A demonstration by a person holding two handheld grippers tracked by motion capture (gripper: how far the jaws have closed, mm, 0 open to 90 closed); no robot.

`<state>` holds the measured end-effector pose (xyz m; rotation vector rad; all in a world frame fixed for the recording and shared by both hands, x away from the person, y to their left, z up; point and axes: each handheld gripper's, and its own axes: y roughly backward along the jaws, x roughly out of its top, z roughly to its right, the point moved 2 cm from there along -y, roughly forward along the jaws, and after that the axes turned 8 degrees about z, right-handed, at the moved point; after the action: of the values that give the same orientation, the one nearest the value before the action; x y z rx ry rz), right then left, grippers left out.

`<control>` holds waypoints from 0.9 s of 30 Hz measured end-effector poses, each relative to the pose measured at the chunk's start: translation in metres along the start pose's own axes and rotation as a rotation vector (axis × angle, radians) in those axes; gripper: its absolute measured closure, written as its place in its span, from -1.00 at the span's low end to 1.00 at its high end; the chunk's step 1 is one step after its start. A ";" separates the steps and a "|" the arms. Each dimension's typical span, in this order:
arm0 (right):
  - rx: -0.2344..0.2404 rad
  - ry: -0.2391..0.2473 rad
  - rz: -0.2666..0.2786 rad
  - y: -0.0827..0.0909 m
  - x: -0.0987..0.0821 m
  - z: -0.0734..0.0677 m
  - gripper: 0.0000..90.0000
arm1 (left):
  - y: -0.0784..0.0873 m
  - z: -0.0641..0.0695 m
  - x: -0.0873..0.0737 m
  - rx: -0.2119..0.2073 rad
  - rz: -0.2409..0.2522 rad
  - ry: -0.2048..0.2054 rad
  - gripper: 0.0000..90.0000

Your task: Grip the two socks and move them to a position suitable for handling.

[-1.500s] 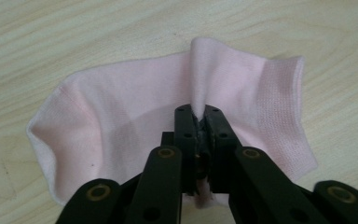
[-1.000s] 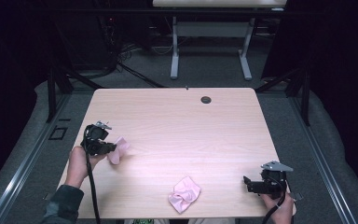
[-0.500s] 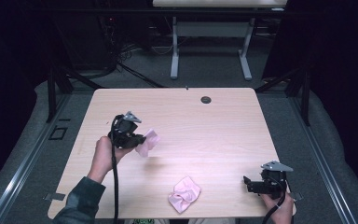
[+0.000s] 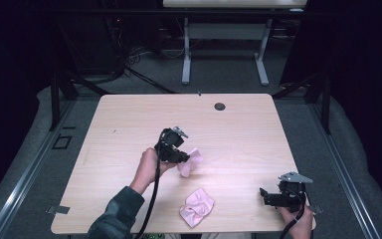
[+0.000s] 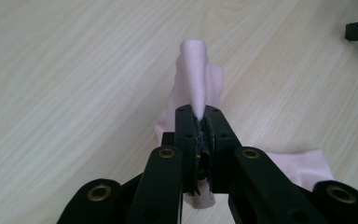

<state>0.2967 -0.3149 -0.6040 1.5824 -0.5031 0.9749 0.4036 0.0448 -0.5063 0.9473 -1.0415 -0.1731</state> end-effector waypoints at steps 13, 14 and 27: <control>0.000 0.001 0.003 0.000 0.000 0.000 -0.99 | -0.066 -0.004 -0.016 0.019 -0.127 0.035 0.84; 0.000 0.000 0.002 0.000 0.000 0.000 -0.99 | -0.067 -0.005 -0.017 0.014 -0.125 0.041 0.83; 0.005 0.002 -0.017 0.001 0.002 -0.001 -0.95 | -0.033 -0.011 -0.019 0.060 -0.014 0.062 -0.30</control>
<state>0.2969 -0.3140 -0.6022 1.5881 -0.4858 0.9658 0.4118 0.0418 -0.5449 1.0082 -0.9874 -0.1238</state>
